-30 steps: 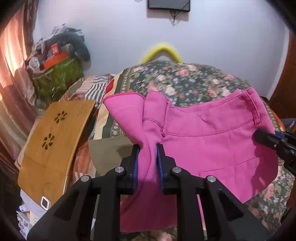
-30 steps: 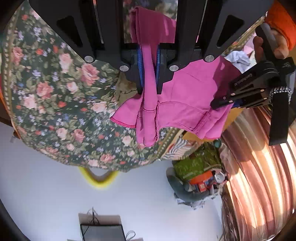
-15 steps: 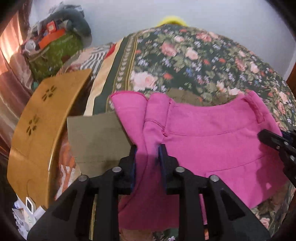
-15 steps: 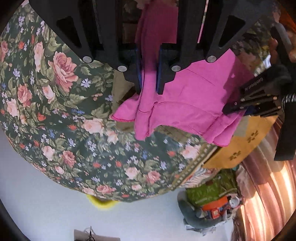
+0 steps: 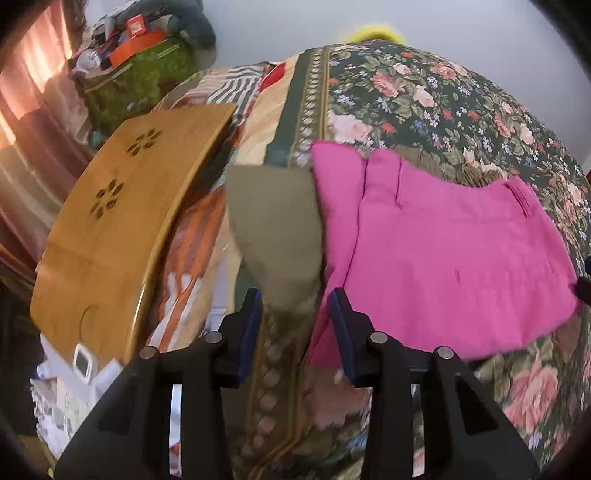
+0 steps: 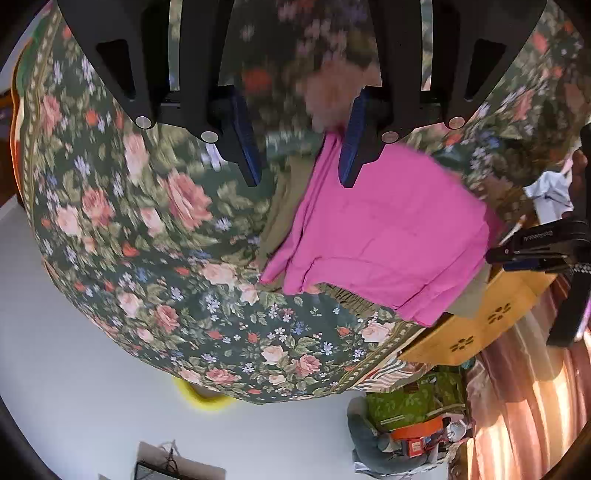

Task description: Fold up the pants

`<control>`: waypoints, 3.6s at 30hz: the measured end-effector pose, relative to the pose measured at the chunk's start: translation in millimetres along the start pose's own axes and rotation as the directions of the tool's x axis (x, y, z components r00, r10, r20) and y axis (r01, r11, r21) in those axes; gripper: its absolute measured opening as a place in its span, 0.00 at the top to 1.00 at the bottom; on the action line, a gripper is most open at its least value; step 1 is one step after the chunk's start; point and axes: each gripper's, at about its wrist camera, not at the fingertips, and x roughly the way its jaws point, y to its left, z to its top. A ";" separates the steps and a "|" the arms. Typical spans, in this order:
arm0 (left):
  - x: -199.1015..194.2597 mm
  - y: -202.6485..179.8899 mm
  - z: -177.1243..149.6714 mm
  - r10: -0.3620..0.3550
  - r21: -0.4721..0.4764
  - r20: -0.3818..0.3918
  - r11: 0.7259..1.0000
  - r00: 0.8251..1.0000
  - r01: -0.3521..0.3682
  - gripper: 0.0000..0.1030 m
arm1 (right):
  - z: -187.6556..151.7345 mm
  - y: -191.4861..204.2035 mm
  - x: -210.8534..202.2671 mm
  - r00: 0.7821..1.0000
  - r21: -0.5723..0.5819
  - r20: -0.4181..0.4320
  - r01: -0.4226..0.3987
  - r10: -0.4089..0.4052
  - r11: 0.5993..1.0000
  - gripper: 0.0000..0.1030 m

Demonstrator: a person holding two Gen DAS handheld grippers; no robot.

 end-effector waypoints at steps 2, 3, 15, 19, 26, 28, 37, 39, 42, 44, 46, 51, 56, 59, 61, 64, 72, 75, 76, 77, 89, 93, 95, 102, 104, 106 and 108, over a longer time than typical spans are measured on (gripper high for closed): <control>-15.1 1.5 -5.7 -0.008 -0.005 0.008 1.000 1.000 0.008 0.63 | -3.5 -1.8 -19.8 1.000 0.023 0.026 -0.019 0.018 1.000 0.61; -24.8 0.3 -7.4 -0.018 -0.002 0.019 1.000 1.000 0.018 0.63 | -4.1 -1.5 -27.8 0.999 0.029 0.037 -0.026 0.025 0.999 0.61; -241.8 -34.7 -48.1 -0.136 0.106 0.347 0.989 0.928 0.105 0.63 | -17.4 20.6 -205.9 0.902 0.010 0.413 -0.143 0.126 0.990 0.61; -316.8 -39.5 -73.9 -0.156 0.129 0.467 0.986 0.870 0.108 0.63 | -30.4 34.3 -264.2 0.838 -0.018 0.524 -0.166 0.150 0.986 0.61; -424.1 -40.1 -133.8 -0.207 0.154 0.622 0.978 0.756 0.141 0.63 | -64.5 57.9 -337.8 0.740 -0.060 0.649 -0.181 0.176 0.982 0.61; -445.2 -40.3 -151.8 -0.214 0.157 0.651 0.977 0.728 0.147 0.63 | -76.6 66.0 -352.5 0.719 -0.065 0.673 -0.177 0.174 0.982 0.61; -497.8 -43.8 -216.1 -0.177 0.131 0.749 0.984 0.638 0.120 0.38 | -113.1 80.8 -381.0 0.664 -0.050 0.734 -0.161 0.146 0.986 0.42; -502.9 -44.4 -224.1 -0.175 0.126 0.759 0.984 0.628 0.123 0.25 | -118.3 82.8 -383.9 0.657 -0.032 0.745 -0.140 0.117 0.990 0.30; -506.5 -43.4 -230.5 -0.167 0.111 0.768 0.985 0.618 0.130 0.15 | -121.5 83.1 -385.9 0.654 -0.011 0.751 -0.126 0.092 0.992 0.18; -507.4 -44.0 -233.6 -0.159 0.104 0.772 0.987 0.615 0.124 0.10 | -123.3 82.9 -388.4 0.652 0.002 0.754 -0.123 0.079 0.992 0.14; -506.8 -43.1 -234.9 -0.159 0.100 0.773 0.986 0.614 0.130 0.03 | -124.4 82.7 -388.8 0.657 0.019 0.752 -0.115 0.062 0.993 0.06; -506.2 -42.6 -239.1 -0.154 0.098 0.775 0.987 0.613 0.125 0.00 | -133.5 82.3 -390.9 0.662 0.042 0.749 -0.107 0.040 0.993 0.00; -501.8 -42.0 -242.7 -0.153 0.093 0.768 0.987 0.622 0.129 0.00 | -137.1 82.9 -393.5 0.664 0.044 0.746 -0.110 0.041 0.993 0.00; -499.8 -41.5 -243.7 -0.155 0.089 0.764 0.987 0.626 0.135 0.00 | -140.3 83.5 -394.7 0.660 0.039 0.750 -0.104 0.040 0.994 0.00; -498.5 -41.3 -243.8 -0.154 0.088 0.763 0.987 0.628 0.135 0.00 | -141.5 82.9 -395.5 0.661 0.038 0.749 -0.102 0.039 0.994 0.00; -497.2 -41.6 -243.3 -0.149 0.087 0.763 0.988 0.629 0.128 0.00 | -142.3 83.7 -396.1 0.662 0.038 0.748 -0.104 0.041 0.994 0.00; -493.3 -42.9 -242.5 -0.156 0.091 0.757 0.987 0.635 0.134 0.00 | -143.0 84.1 -394.7 0.673 0.039 0.739 -0.100 0.039 0.994 0.00; -492.7 -43.0 -242.7 -0.157 0.092 0.756 0.987 0.635 0.134 0.00 | -144.7 84.4 -395.4 0.673 0.040 0.739 -0.097 0.036 0.994 0.00; -492.7 -43.1 -242.8 -0.157 0.093 0.756 0.987 0.635 0.134 0.00 | -144.8 84.3 -396.2 0.673 0.041 0.739 -0.096 0.034 0.995 0.00; -492.4 -43.5 -242.9 -0.158 0.094 0.756 0.987 0.636 0.133 0.00 | -144.7 83.7 -395.9 0.674 0.042 0.738 -0.096 0.033 0.995 0.00; -489.1 -41.1 -241.6 -0.165 0.096 0.749 0.985 0.642 0.141 0.00 | -142.5 84.1 -395.2 0.683 0.042 0.730 -0.091 0.031 0.995 0.00; -489.1 -40.8 -241.5 -0.165 0.096 0.749 0.985 0.642 0.141 0.00 | -143.2 83.4 -395.0 0.682 0.044 0.730 -0.092 0.031 0.995 0.00; -488.7 -40.9 -241.3 -0.168 0.099 0.745 0.985 0.645 0.142 0.00 | -142.6 82.6 -394.9 0.684 0.046 0.729 -0.093 0.031 0.995 0.00; -487.5 -41.2 -241.8 -0.179 0.102 0.739 0.983 0.649 0.156 0.00 | -143.2 83.1 -394.5 0.685 0.045 0.727 -0.095 0.033 0.994 0.00; -488.2 -41.2 -241.6 -0.187 0.109 0.740 0.981 0.646 0.158 0.00 | -143.2 83.8 -394.6 0.685 0.043 0.727 -0.092 0.032 0.995 0.00; -489.1 -41.4 -241.8 -0.183 0.111 0.743 0.982 0.643 0.152 0.00 | -143.2 84.6 -395.0 0.685 0.042 0.728 -0.090 0.031 0.995 0.00; -490.1 -41.7 -242.9 -0.187 0.117 0.746 0.982 0.640 0.150 0.00 | -143.2 84.7 -395.2 0.684 0.043 0.729 -0.091 0.031 0.995 0.00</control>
